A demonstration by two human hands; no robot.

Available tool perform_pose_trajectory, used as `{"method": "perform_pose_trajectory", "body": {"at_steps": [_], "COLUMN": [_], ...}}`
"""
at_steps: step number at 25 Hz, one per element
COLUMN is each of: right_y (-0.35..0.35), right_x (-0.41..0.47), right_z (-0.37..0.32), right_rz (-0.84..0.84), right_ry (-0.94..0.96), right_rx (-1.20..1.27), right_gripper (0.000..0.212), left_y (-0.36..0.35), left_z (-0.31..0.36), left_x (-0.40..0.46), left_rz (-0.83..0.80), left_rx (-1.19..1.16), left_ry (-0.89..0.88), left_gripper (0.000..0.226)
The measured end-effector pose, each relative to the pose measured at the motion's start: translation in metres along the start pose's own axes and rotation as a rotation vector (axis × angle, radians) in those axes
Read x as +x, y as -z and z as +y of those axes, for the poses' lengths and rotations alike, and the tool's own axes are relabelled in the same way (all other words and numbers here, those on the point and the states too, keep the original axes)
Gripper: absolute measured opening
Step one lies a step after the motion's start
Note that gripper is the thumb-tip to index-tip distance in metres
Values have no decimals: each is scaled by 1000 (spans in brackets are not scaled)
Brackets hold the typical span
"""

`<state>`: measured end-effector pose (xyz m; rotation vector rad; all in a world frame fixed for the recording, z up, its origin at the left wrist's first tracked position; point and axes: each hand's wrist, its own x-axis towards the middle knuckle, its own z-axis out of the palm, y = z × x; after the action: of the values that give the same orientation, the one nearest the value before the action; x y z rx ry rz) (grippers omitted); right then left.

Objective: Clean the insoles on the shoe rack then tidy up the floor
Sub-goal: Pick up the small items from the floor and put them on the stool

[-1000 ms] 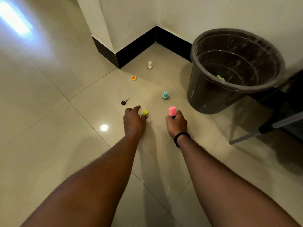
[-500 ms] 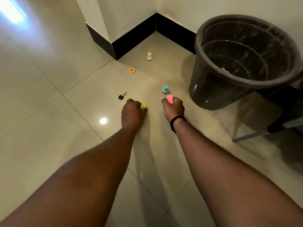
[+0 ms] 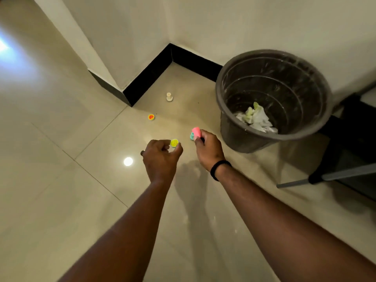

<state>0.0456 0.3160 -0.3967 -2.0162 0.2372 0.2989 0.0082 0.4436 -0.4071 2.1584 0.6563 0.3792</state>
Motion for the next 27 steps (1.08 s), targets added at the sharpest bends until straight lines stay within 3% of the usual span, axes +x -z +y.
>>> {"method": "perform_pose_trajectory", "body": {"at_steps": [3, 5, 7, 9, 13, 17, 21, 24, 27], "right_y": [23, 43, 89, 157, 300, 451, 605, 708, 788], "right_x": [-49, -93, -140, -186, -274, -352, -437, -497, -555], "right_z": [-46, -78, -119, -155, -171, -143, -76, -29, 9], "right_rz": [91, 59, -1, 49, 368, 703, 990, 1154, 1369], "right_ry": [-220, -325, -391, -416, -465, -449, -455, -511, -580], "right_rx": [134, 294, 424, 464, 583, 791, 672, 349, 67], "right_gripper": [25, 20, 20, 24, 18, 20, 19, 20, 21], "left_y": [48, 83, 121, 149, 185, 150, 77, 31, -16], "left_z": [64, 107, 165, 230, 359, 458, 556, 623, 669], "left_x": [-15, -34, -61, -97, -198, -321, -471, -577, -668], "left_rz": [-47, -72, -150, -276, -563, -732, -908, -1037, -1051], "left_rx": [23, 16, -12, -31, 3, -28, -100, -244, -259], "left_ry": [-15, -33, -42, -45, -248, -424, -527, -700, -887], "left_gripper": [24, 25, 25, 22, 23, 24, 33, 31, 23]}}
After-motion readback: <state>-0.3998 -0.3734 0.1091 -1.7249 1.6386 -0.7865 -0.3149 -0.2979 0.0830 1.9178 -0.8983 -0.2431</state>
